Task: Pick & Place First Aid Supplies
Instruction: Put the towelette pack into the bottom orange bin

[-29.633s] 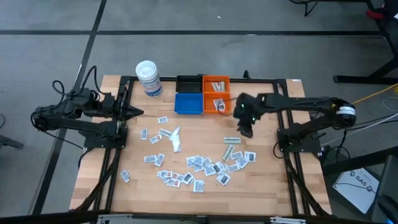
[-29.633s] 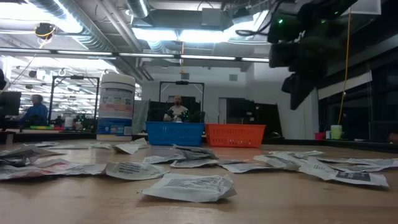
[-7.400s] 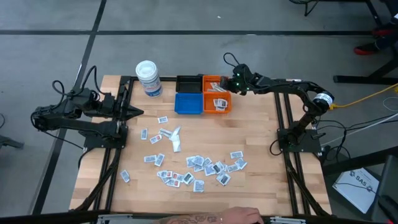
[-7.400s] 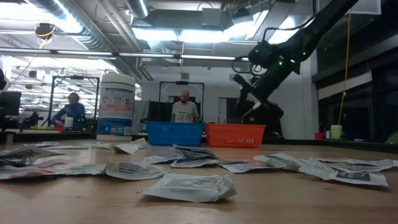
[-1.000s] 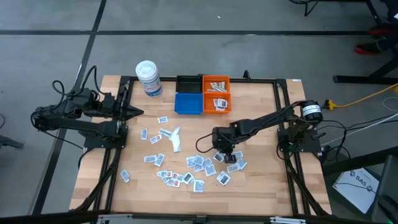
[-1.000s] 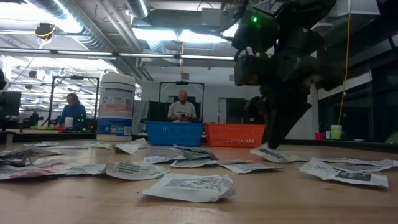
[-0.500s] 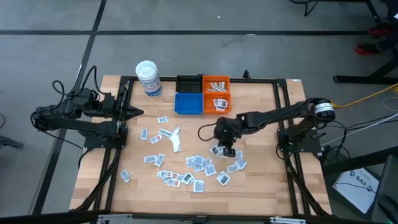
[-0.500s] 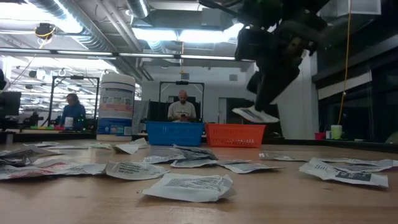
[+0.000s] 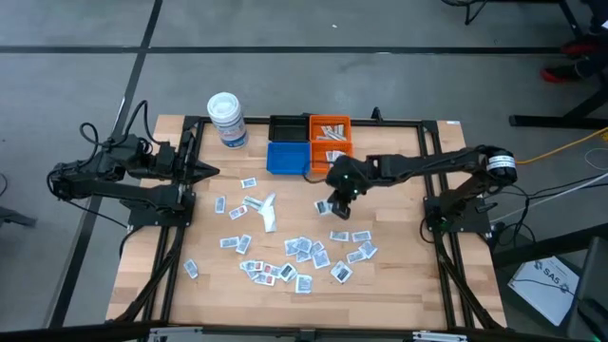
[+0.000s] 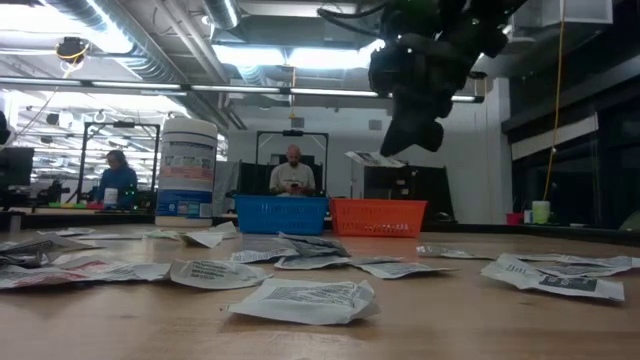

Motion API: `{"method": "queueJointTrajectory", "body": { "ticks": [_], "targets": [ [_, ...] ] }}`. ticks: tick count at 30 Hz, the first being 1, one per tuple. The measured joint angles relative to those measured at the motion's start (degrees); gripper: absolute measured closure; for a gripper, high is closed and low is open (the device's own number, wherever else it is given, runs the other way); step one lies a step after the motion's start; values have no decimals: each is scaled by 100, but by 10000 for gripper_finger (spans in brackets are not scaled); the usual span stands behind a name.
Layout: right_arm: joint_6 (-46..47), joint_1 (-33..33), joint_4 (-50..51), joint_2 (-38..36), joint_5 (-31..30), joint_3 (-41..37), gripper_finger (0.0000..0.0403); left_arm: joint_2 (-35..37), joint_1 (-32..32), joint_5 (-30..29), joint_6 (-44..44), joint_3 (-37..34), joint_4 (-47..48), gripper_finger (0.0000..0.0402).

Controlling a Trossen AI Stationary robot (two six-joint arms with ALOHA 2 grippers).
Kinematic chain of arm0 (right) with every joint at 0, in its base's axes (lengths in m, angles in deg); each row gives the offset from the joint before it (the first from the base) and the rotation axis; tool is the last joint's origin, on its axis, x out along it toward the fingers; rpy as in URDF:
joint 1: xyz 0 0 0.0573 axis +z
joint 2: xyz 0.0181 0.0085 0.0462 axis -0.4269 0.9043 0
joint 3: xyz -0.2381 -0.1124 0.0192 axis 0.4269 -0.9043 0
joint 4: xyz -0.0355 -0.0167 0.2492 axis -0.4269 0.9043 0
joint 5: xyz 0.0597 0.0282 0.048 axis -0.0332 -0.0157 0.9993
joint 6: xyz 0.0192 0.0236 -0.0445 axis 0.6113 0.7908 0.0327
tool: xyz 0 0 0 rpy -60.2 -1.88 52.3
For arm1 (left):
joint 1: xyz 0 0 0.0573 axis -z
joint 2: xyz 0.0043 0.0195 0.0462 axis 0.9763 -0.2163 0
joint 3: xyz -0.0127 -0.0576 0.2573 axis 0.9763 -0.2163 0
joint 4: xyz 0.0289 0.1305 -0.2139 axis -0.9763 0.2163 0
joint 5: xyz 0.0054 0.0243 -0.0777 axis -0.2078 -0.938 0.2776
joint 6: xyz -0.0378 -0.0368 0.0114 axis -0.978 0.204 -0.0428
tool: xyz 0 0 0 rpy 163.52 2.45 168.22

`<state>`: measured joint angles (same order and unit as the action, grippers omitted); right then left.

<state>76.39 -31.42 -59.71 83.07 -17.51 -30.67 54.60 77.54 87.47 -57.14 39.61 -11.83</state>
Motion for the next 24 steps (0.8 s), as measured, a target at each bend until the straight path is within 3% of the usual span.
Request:
{"method": "queueJointTrajectory", "body": {
  "ticks": [24],
  "targets": [
    [1175, -2055, -62, 9, -251, 350, 401, 0, 0, 1, 0, 0, 0, 398]
  ]
}}
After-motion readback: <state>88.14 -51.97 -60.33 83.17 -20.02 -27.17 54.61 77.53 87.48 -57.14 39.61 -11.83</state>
